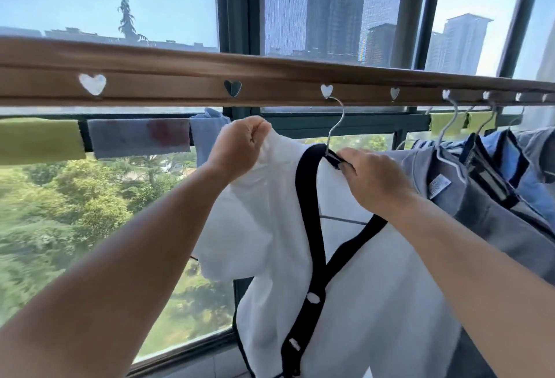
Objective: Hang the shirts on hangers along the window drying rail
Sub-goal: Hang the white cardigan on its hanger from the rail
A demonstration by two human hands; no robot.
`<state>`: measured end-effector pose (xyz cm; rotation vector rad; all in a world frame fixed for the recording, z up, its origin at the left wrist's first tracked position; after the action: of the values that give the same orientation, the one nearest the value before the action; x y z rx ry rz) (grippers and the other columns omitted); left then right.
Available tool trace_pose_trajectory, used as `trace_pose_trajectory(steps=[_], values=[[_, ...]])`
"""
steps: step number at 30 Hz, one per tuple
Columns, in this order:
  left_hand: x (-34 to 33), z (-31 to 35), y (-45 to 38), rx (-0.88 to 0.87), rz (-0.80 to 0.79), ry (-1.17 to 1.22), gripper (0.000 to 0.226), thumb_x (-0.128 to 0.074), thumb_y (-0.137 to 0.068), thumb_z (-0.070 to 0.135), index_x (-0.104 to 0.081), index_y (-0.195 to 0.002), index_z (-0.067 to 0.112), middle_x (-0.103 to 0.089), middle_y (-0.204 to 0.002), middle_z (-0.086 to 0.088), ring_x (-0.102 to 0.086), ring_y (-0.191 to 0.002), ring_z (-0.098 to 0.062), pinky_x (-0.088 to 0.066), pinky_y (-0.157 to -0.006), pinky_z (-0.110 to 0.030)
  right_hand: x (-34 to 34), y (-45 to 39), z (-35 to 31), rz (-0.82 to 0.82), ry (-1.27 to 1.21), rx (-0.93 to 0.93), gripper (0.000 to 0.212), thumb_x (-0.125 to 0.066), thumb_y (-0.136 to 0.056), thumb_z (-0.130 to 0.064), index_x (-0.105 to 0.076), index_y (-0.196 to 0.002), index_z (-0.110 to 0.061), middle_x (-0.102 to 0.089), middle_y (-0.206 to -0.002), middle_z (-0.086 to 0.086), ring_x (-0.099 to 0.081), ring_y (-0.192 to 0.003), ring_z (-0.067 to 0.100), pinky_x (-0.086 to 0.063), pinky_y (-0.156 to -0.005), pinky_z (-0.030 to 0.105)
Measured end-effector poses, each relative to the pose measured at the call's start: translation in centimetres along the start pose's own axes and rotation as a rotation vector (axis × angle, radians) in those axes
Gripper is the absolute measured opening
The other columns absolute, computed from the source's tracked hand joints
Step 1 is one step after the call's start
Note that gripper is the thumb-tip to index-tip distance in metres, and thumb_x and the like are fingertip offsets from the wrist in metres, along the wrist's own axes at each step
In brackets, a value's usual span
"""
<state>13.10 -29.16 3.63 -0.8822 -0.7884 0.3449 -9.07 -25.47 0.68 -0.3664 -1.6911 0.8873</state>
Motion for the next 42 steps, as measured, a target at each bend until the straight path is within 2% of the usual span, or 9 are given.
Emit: trace_pose_trajectory(steps=[3,5,8,12,16,23,29,36,42], values=[[2.4,-3.3,-0.9,0.062,-0.039,-0.201,0.034,-0.043,-0.096,0.028,-0.049,-0.065,0.018,-0.054,-0.07,-0.002,-0.05,-0.073,-0.028,-0.037,-0.066,-0.03,0.2,0.0,0.6,-0.016,-0.028,-0.036,0.023,-0.038,-0.097,-0.02,-0.058,-0.107,-0.013,-0.066,-0.099,0.01,-0.058,-0.086,0.031,-0.035,-0.067,0.033],[2.8,-4.6,-0.7,0.097,-0.111,-0.249,0.03,-0.045,-0.095,0.03,-0.058,-0.072,0.016,-0.058,-0.075,-0.003,-0.054,-0.079,-0.029,-0.037,-0.068,-0.029,0.2,0.2,0.6,-0.007,-0.042,-0.054,0.023,-0.038,-0.097,-0.02,-0.057,-0.11,-0.013,-0.066,-0.102,0.01,-0.056,-0.087,0.031,-0.031,-0.067,0.033],[2.0,-4.4,0.3,0.112,-0.2,-0.184,0.028,-0.046,-0.095,0.03,-0.069,-0.095,0.014,-0.069,-0.092,-0.005,-0.06,-0.087,-0.023,-0.042,-0.075,-0.026,-0.3,0.3,0.2,0.006,-0.057,-0.072,0.024,-0.04,-0.098,-0.022,-0.057,-0.112,-0.015,-0.067,-0.104,0.01,-0.058,-0.092,0.034,-0.03,-0.068,0.033],[1.4,-2.7,1.1,0.096,-0.291,-0.037,0.032,-0.047,-0.095,0.03,-0.072,-0.087,0.013,-0.072,-0.093,-0.007,-0.065,-0.088,-0.021,-0.051,-0.085,-0.034,-0.8,0.2,0.0,0.028,-0.073,-0.097,0.026,-0.041,-0.097,-0.024,-0.057,-0.116,-0.02,-0.069,-0.1,0.012,-0.06,-0.09,0.037,-0.04,-0.074,0.039],[0.6,-0.5,2.2,0.063,-0.462,0.154,0.021,-0.063,-0.086,0.031,-0.072,-0.089,0.012,-0.071,-0.086,-0.003,-0.064,-0.078,-0.008,-0.05,-0.076,-0.018,-0.7,0.4,0.1,0.052,-0.097,-0.109,0.028,-0.041,-0.097,-0.022,-0.058,-0.119,-0.017,-0.069,-0.098,0.016,-0.059,-0.09,0.04,-0.043,-0.078,0.042],[0.3,-0.2,2.3,0.044,-0.229,0.129,0.008,-0.067,-0.082,0.014,-0.073,-0.081,0.008,-0.065,-0.068,0.003,-0.06,-0.062,-0.011,-0.05,-0.068,-0.023,-0.2,1.0,0.6,0.054,-0.118,-0.118,0.023,-0.042,-0.096,-0.02,-0.06,-0.11,-0.015,-0.068,-0.083,0.015,-0.058,-0.081,0.04,-0.042,-0.075,0.041],[-2.2,3.0,2.4,0.019,-0.322,0.161,0.016,-0.068,-0.082,0.028,-0.066,-0.096,0.02,-0.064,-0.082,0.012,-0.06,-0.071,-0.005,-0.049,-0.066,-0.02,-0.6,1.2,0.8,0.054,-0.155,-0.19,0.023,-0.039,-0.097,-0.022,-0.058,-0.109,-0.017,-0.057,-0.076,0.003,-0.056,-0.082,0.034,-0.041,-0.081,0.043],[-3.2,4.0,2.9,-0.002,-0.096,0.111,0.011,-0.061,-0.086,0.022,-0.069,-0.085,0.015,-0.064,-0.075,0.008,-0.058,-0.071,-0.011,-0.048,-0.069,-0.022,-0.8,1.5,0.5,0.113,-0.18,-0.194,0.022,-0.04,-0.097,-0.019,-0.06,-0.106,-0.014,-0.051,-0.075,0.0,-0.054,-0.088,0.035,-0.039,-0.083,0.044],[-2.4,3.7,1.0,0.076,-0.084,-0.034,0.018,-0.046,-0.094,0.021,-0.061,-0.092,0.011,-0.061,-0.088,-0.002,-0.052,-0.08,-0.017,-0.04,-0.072,-0.026,-0.9,1.1,-0.1,0.091,-0.148,-0.161,0.024,-0.04,-0.097,-0.023,-0.06,-0.109,-0.018,-0.064,-0.086,0.006,-0.056,-0.093,0.032,-0.03,-0.081,0.037]])
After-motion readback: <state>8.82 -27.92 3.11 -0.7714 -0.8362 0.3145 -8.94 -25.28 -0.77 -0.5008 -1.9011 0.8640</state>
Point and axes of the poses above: each hand's wrist, its own y-axis away from the middle knuckle, its own x-axis out of the back of the hand, z = x × y, the point moved 2 cm from there along -y, towards the middle knuckle
